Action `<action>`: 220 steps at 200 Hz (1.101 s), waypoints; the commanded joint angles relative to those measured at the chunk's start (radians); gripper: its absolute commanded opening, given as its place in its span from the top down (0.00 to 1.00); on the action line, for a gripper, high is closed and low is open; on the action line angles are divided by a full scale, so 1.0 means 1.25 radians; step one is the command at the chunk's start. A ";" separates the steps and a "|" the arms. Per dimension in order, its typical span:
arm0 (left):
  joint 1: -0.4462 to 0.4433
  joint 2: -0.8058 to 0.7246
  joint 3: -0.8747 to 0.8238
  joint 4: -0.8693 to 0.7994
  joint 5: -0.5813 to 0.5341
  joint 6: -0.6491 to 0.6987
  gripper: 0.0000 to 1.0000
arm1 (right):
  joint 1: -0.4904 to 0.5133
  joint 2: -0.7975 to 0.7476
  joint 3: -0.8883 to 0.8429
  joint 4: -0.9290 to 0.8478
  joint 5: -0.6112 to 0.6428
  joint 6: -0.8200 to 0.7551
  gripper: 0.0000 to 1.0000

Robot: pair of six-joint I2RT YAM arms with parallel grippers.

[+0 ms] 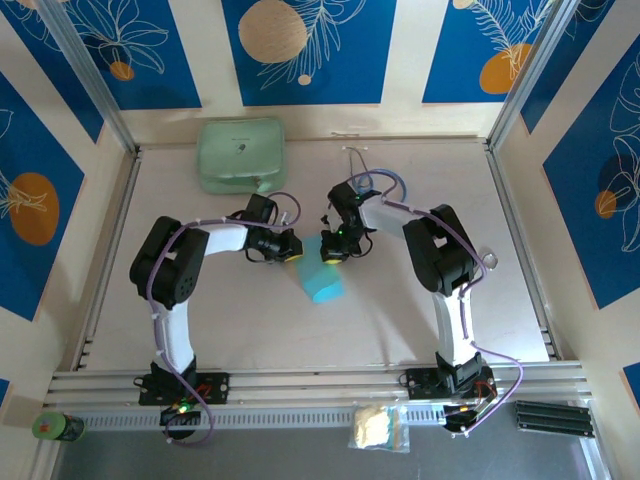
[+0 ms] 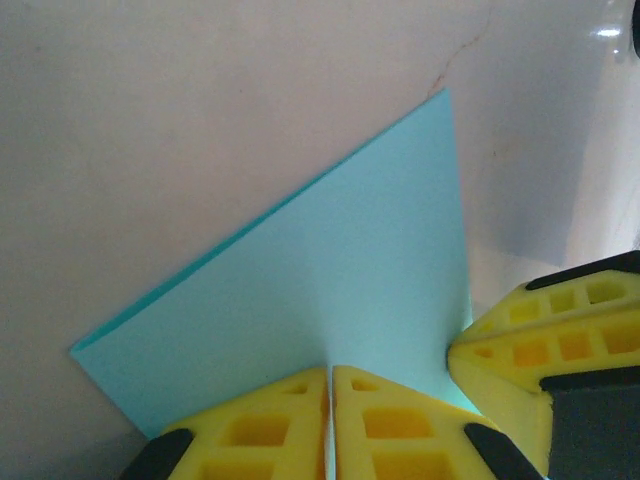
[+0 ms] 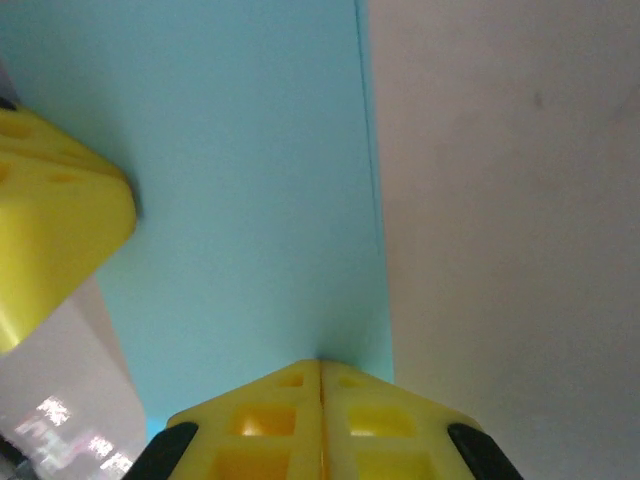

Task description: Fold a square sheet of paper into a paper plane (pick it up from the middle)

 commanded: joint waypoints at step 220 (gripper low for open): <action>-0.146 -0.174 -0.281 0.076 -0.050 -0.203 0.85 | -0.018 0.041 -0.128 0.032 0.070 0.083 0.94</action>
